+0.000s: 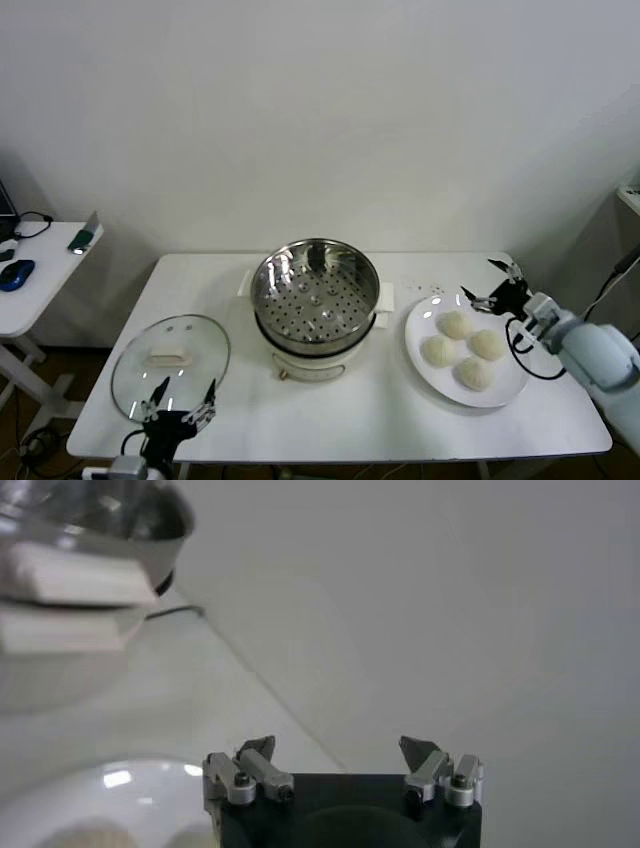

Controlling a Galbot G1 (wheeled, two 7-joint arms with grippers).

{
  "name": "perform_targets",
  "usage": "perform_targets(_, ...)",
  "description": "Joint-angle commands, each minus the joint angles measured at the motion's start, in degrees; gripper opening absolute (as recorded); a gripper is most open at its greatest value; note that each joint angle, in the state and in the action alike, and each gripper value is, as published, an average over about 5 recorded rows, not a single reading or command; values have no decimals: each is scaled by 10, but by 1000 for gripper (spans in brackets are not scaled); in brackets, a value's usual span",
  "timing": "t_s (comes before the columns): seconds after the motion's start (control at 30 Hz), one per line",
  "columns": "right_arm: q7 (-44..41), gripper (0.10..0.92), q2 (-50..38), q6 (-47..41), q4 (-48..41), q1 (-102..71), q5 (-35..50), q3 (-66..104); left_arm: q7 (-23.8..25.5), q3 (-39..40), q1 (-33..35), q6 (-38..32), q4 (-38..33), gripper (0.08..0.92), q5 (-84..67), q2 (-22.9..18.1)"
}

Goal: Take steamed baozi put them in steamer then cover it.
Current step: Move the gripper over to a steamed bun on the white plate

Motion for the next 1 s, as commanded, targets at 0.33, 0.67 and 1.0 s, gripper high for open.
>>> perform_targets(0.33,-362,823,37,133,-232,695,-23,-742,2,1,11,-10,2,823,5,-4)
perform_targets(0.67,-357,823,134,61,-295,611,64,-734,1,-1,15,-22,7,823,11,-8)
perform_targets(1.0,-349,823,195,65,-376,534,19,-670,2,-1,19,-22,6,823,20,-15)
